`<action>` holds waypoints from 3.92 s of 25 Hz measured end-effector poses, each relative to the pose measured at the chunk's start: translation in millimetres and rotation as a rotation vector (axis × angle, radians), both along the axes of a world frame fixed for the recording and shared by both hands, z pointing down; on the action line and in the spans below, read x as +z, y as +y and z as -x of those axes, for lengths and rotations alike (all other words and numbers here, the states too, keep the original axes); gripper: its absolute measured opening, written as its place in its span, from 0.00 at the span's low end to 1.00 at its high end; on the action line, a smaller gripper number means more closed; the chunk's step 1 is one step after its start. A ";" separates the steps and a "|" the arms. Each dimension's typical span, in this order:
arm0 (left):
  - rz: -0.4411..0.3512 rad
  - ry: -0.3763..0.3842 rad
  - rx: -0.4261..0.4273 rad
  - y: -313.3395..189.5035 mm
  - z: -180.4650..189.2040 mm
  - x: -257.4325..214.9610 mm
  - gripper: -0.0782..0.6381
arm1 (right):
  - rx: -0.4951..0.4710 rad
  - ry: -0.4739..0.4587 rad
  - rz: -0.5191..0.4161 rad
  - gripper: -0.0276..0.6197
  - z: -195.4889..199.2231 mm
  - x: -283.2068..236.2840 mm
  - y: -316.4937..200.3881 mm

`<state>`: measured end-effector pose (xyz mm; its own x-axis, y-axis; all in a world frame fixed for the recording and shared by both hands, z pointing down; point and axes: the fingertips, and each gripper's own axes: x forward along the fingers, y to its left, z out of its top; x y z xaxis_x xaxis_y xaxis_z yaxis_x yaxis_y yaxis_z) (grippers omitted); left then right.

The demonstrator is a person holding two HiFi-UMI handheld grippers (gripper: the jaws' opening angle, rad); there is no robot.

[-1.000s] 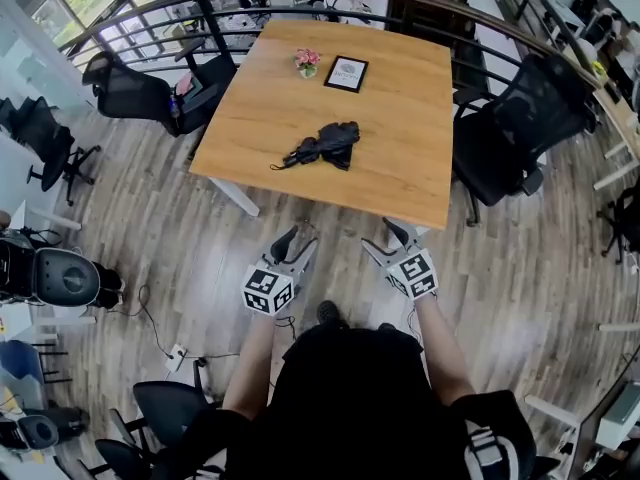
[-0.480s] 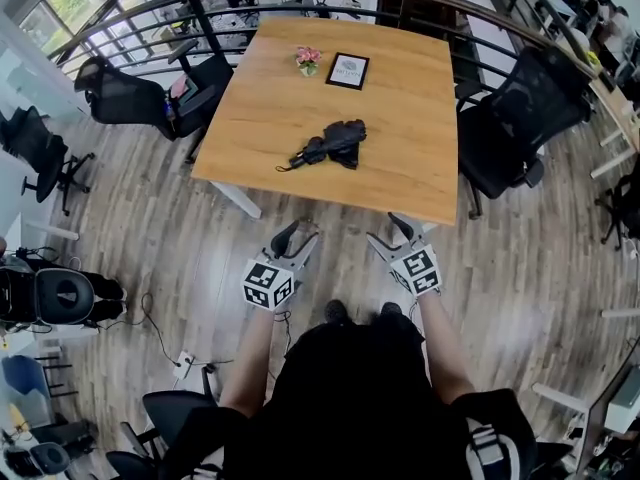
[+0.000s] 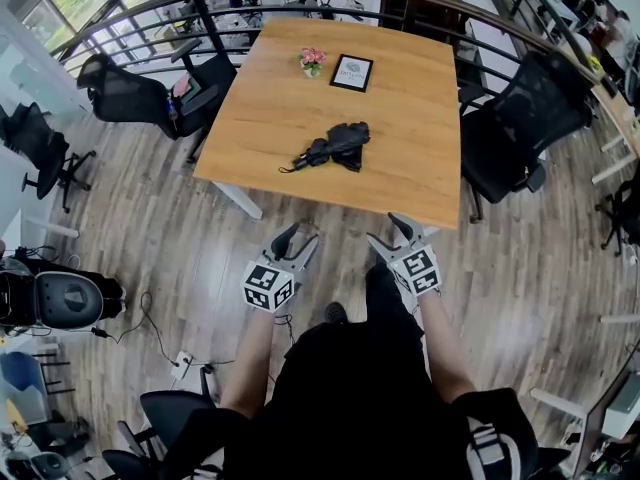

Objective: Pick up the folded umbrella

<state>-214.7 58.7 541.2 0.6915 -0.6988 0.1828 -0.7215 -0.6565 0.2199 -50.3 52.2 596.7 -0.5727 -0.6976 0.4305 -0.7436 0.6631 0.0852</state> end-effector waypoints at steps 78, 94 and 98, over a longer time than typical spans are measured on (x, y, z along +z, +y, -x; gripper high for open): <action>0.203 -0.172 -0.115 -292.4 -91.8 79.5 0.45 | -0.088 -0.049 0.196 0.50 -104.4 63.4 -315.8; 0.282 -0.322 0.175 -324.5 -91.1 158.3 0.48 | 0.062 -0.014 0.292 0.50 -86.4 109.4 -322.0; 0.249 -0.422 0.275 -323.0 -95.2 176.9 0.49 | 0.091 0.000 0.306 0.50 -84.8 112.4 -315.4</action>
<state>-119.5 -264.3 718.1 0.6731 -0.4036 0.6197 -0.5902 -0.7981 0.1213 34.5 -263.2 709.1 -0.5140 -0.5842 0.6281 -0.8012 0.5886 -0.1081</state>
